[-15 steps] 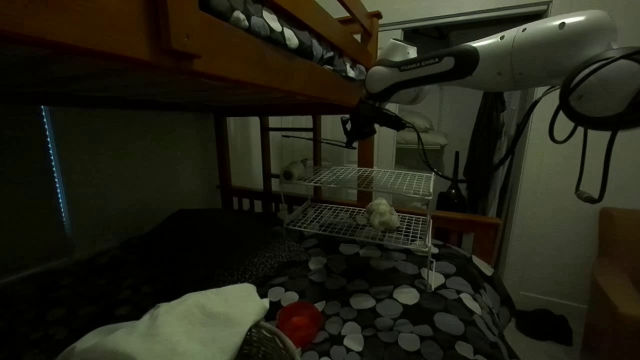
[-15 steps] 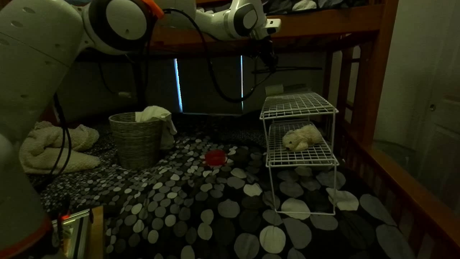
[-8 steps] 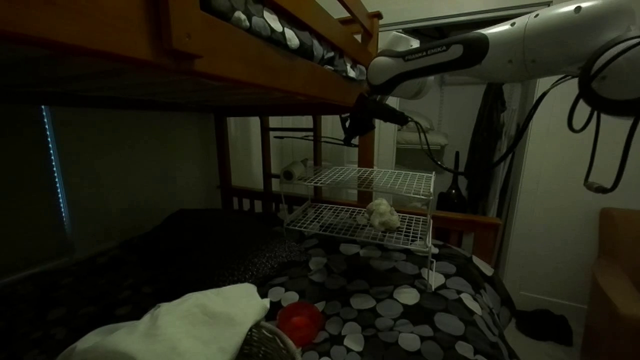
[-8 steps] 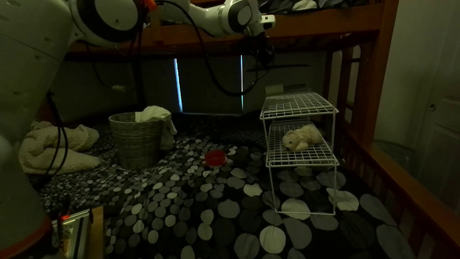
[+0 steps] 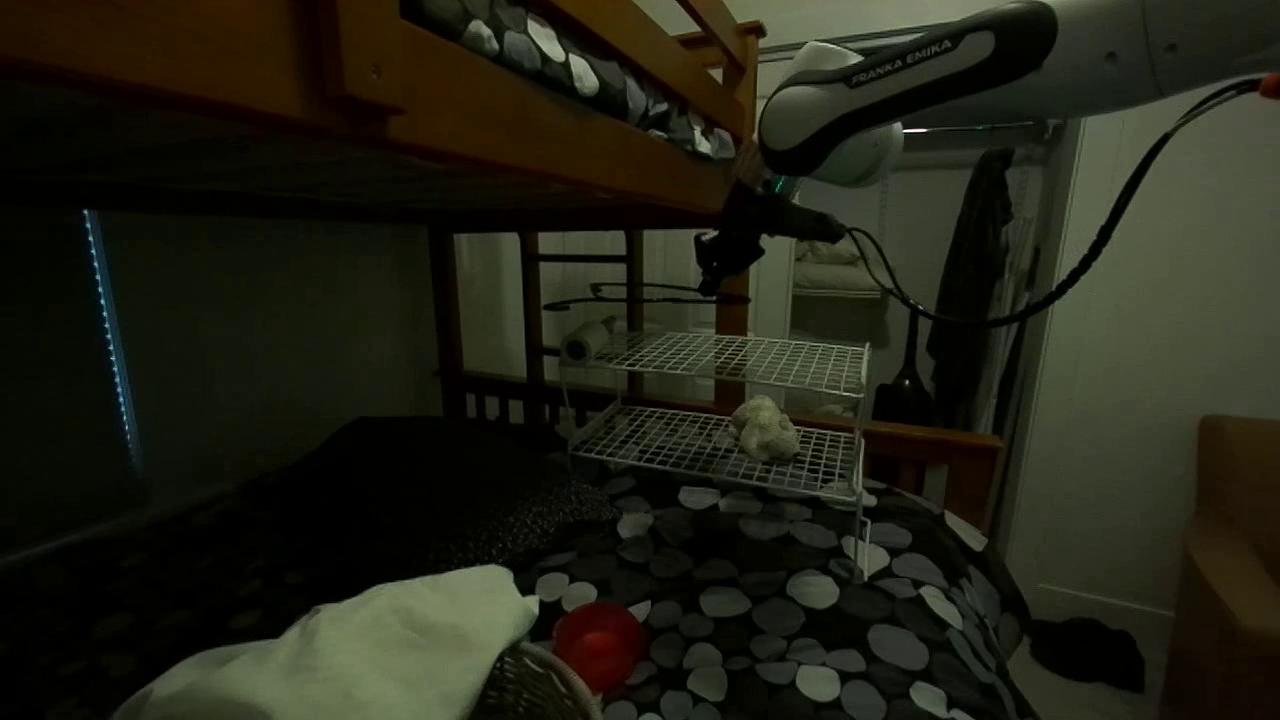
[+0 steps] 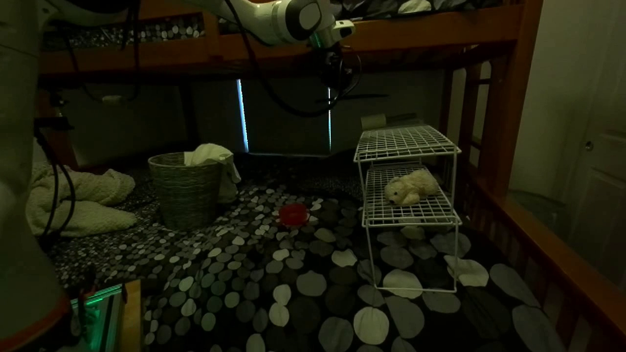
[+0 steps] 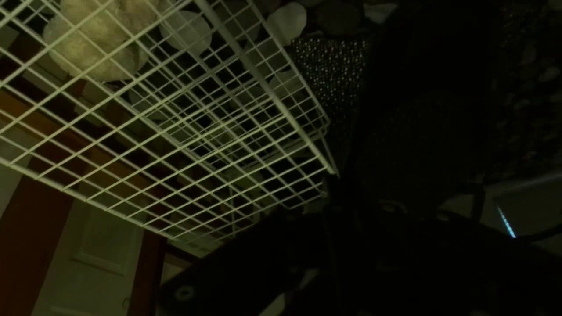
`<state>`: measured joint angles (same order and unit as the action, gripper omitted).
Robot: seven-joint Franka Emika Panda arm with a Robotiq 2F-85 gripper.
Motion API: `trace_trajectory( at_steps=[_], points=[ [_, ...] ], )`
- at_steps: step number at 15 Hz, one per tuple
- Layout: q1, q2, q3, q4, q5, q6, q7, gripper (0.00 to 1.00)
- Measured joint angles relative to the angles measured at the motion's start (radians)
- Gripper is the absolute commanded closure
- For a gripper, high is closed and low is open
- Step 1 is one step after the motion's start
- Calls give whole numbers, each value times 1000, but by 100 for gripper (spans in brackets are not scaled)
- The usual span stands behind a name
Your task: Pick up the black coat hanger and put it on the bed
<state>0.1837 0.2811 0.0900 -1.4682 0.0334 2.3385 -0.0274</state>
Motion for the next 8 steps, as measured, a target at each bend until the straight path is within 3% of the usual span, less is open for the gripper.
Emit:
trace_trajectory(
  at_steps=[5,8],
  points=[
    [1,-75,67,-218,25,72,-120,98],
    [1,-111,91,-305,45,50,-140,98]
  ],
)
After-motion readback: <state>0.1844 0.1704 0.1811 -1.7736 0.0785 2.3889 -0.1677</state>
